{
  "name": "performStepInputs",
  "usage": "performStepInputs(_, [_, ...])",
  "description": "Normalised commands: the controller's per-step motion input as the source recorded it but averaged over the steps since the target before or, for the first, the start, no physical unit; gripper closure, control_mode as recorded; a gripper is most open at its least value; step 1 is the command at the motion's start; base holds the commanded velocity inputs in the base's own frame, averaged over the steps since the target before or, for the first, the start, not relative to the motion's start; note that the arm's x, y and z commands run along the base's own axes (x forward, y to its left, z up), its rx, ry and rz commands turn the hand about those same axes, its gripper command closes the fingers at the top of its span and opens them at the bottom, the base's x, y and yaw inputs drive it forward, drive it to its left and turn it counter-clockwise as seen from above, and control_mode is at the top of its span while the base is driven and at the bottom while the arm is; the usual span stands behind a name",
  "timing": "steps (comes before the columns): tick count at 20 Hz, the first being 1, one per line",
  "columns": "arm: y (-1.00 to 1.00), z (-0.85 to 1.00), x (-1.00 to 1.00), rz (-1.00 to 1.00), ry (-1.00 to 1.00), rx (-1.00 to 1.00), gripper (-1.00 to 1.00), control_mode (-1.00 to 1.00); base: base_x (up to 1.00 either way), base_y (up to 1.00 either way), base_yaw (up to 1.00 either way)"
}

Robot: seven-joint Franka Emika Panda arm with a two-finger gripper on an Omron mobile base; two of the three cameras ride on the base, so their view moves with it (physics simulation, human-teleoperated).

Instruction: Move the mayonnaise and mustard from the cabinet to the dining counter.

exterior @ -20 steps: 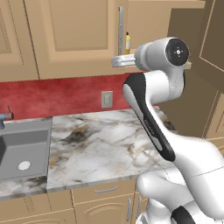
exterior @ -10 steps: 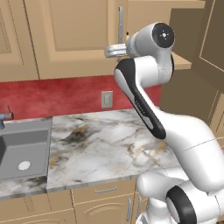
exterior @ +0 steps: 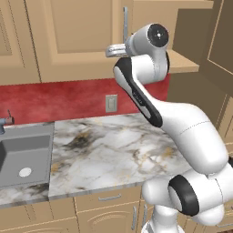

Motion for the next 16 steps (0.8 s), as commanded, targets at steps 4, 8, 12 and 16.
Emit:
performStepInputs(4, [0.01, -0.07, 0.46, 0.00, 0.00, 0.00, -1.00, -1.00, 0.00, 0.00, 0.00])
performStepInputs(8, [0.04, -0.11, 0.48, 0.00, 0.00, 0.00, -1.00, -1.00, 0.00, 0.00, 0.00])
performStepInputs(12, [0.05, -0.13, 0.49, 0.00, 0.00, 0.00, 1.00, -1.00, 0.00, 0.00, 0.00])
performStepInputs(16, [0.01, -0.06, 0.31, 0.00, 0.03, 0.00, 1.00, -1.00, 0.00, 0.00, 0.00])
